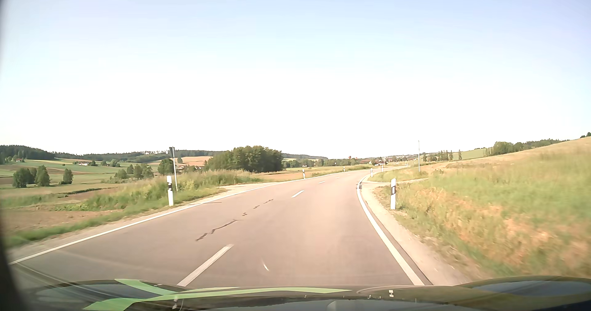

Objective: Follow the waypoints while adhering to traffic rules and regulations

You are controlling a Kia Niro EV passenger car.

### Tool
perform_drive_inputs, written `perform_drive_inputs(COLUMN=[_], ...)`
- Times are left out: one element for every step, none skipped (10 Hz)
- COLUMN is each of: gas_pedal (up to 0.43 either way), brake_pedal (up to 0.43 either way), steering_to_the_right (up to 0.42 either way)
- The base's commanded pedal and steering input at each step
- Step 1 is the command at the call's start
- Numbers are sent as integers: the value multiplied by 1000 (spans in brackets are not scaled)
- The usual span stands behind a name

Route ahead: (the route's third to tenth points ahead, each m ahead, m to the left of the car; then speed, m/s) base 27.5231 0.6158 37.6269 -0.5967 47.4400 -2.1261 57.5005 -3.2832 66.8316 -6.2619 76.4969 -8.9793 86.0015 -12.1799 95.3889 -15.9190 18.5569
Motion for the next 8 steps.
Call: perform_drive_inputs(gas_pedal=[0, 0, 0, 20, 39, 79, 110, 138], brake_pedal=[0, 0, 0, 0, 0, 0, 0, 0], steering_to_the_right=[18, 22, 26, 28, 28, 28, 28, 28])
